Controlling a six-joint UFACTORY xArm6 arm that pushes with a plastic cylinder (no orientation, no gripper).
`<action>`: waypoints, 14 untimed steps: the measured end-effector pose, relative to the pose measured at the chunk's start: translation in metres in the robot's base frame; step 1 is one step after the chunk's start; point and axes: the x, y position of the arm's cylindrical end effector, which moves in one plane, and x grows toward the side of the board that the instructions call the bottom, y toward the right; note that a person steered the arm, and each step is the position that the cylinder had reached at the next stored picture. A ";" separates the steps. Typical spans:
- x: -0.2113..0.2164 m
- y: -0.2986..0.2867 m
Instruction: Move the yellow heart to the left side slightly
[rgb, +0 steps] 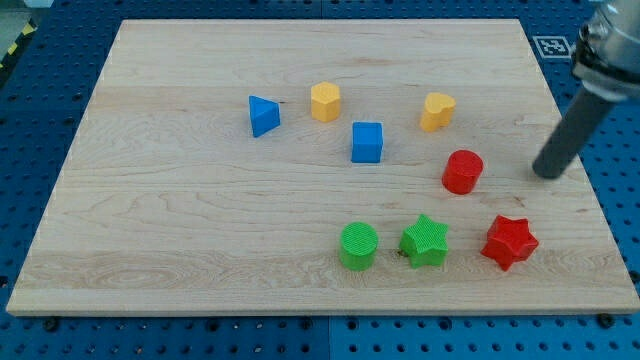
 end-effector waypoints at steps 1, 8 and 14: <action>-0.055 -0.027; -0.082 -0.115; -0.113 -0.100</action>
